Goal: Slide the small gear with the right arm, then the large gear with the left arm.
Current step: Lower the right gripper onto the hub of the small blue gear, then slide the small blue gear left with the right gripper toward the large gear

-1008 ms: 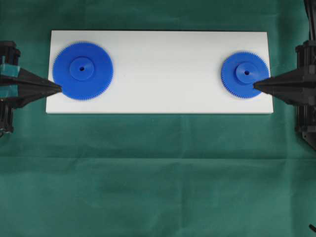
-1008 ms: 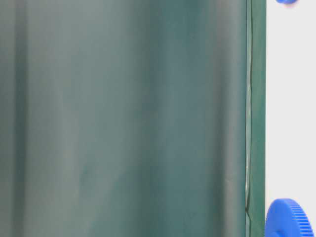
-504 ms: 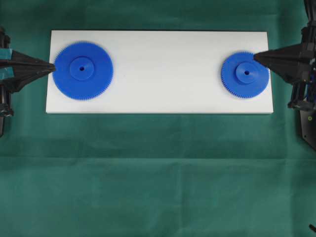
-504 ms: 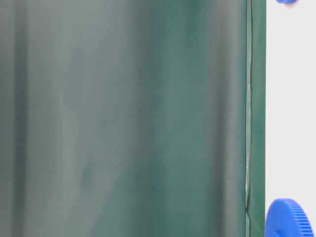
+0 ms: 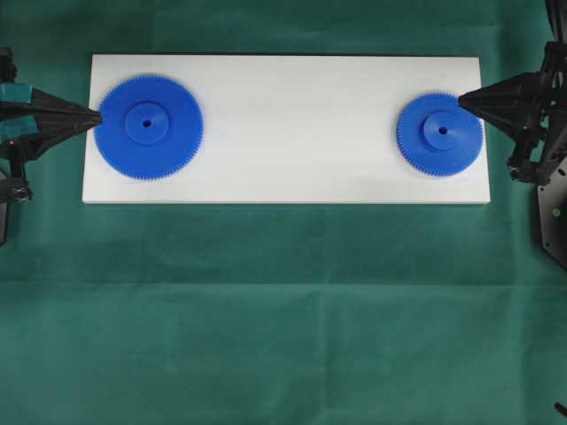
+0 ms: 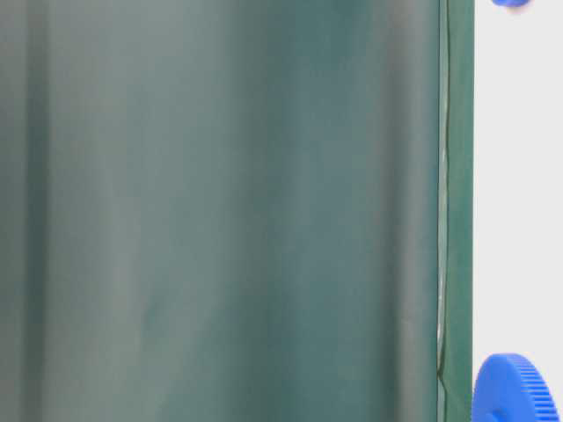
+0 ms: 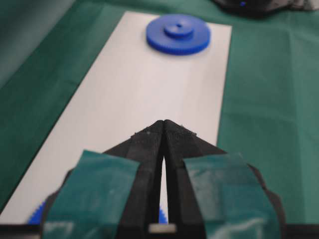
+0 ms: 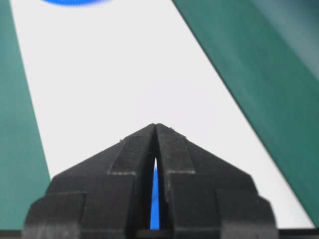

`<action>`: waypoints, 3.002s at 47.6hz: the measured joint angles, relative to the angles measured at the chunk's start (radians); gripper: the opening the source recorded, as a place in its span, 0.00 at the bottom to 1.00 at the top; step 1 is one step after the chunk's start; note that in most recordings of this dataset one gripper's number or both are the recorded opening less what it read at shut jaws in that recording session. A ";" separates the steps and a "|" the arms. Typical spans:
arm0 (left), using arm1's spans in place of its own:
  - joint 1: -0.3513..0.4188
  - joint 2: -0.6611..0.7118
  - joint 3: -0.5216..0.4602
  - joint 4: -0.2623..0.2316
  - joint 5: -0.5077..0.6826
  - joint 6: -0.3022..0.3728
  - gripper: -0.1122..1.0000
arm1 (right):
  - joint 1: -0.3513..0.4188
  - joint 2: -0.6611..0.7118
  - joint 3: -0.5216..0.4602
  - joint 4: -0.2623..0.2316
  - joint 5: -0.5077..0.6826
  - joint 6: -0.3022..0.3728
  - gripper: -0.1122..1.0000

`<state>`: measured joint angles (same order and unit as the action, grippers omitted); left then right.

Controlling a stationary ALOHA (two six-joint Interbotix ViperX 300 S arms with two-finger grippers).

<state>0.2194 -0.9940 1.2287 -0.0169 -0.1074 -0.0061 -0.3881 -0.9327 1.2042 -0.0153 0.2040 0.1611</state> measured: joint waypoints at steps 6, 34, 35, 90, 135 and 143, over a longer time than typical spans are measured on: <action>0.011 0.000 0.002 -0.002 0.006 0.000 0.10 | 0.002 0.029 0.000 -0.009 0.026 0.003 0.55; 0.012 0.002 0.014 -0.002 0.006 -0.009 0.10 | 0.000 0.098 0.048 -0.011 0.031 0.029 0.55; 0.014 0.002 0.015 -0.002 0.006 -0.009 0.10 | 0.002 0.104 0.051 -0.011 0.032 0.032 0.55; 0.025 0.002 0.031 -0.003 0.003 -0.012 0.10 | -0.066 0.453 0.069 -0.038 -0.156 0.074 0.55; 0.025 0.002 0.035 -0.002 0.002 -0.021 0.10 | -0.072 0.563 0.026 -0.038 -0.181 0.069 0.55; 0.025 0.002 0.035 -0.003 0.002 -0.020 0.10 | -0.071 0.637 -0.020 -0.038 -0.235 0.071 0.55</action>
<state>0.2439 -0.9925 1.2640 -0.0199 -0.1058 -0.0261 -0.4587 -0.2961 1.1842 -0.0537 -0.0307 0.2316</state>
